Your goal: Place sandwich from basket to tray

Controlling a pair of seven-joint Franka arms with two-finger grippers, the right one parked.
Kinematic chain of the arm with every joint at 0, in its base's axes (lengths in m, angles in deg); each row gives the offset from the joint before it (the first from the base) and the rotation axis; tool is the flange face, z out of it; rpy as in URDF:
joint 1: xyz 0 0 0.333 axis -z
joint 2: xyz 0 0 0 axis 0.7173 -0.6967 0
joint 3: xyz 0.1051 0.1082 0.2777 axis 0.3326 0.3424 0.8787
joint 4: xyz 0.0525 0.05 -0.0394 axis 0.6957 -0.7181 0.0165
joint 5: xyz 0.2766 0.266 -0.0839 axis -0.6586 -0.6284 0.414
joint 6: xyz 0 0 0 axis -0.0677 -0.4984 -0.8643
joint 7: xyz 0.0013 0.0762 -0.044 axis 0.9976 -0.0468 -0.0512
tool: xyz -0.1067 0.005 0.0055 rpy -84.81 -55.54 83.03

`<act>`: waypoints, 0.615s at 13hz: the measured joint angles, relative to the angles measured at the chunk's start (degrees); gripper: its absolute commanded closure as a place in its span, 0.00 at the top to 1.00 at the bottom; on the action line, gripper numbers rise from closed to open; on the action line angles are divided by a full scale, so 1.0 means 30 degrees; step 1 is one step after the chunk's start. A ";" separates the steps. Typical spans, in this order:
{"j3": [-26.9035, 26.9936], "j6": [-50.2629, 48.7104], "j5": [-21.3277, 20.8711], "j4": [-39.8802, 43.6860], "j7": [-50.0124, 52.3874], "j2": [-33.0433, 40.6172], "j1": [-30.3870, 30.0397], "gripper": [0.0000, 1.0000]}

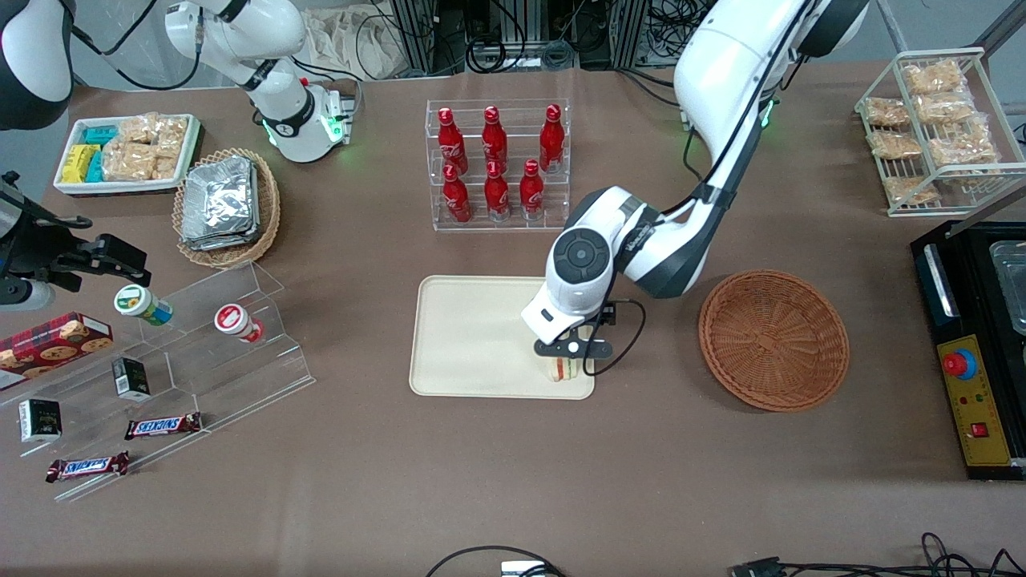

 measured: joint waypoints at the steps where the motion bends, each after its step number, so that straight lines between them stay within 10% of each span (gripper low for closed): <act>1: 0.0111 -0.0001 -0.0003 -0.0859 0.0000 0.0749 -0.0038 1.00; 8: 0.0353 0.0251 -0.0034 -0.7052 -0.1429 0.6791 -0.1484 1.00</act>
